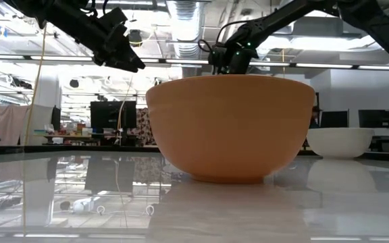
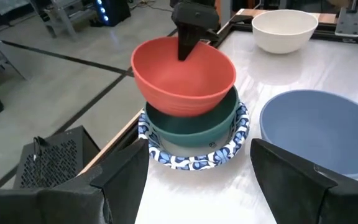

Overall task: Nest bowls inside each other
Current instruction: Stack the orange bowl on top of the green bowl

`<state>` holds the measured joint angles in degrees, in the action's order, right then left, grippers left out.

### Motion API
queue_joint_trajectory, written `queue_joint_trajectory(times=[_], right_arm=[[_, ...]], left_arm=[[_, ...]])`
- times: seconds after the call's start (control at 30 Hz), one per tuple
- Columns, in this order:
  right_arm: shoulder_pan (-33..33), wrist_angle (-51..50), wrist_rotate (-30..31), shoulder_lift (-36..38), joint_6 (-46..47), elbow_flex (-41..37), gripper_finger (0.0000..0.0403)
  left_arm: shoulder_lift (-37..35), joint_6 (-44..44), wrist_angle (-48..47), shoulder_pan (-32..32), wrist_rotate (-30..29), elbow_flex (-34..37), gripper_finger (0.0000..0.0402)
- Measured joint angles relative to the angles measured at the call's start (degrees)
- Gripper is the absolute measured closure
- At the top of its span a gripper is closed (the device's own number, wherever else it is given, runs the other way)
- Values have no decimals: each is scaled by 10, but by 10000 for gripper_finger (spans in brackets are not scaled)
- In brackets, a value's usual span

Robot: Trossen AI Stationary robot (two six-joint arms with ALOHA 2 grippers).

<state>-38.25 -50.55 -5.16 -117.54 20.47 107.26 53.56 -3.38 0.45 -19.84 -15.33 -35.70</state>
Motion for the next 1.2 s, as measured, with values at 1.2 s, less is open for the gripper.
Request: queue_joint_trajectory(times=[1.2], right_arm=[[3,-11,-119,-36,-47,0,280]], left_arm=[[0,-4,-13,0,0,22,131]])
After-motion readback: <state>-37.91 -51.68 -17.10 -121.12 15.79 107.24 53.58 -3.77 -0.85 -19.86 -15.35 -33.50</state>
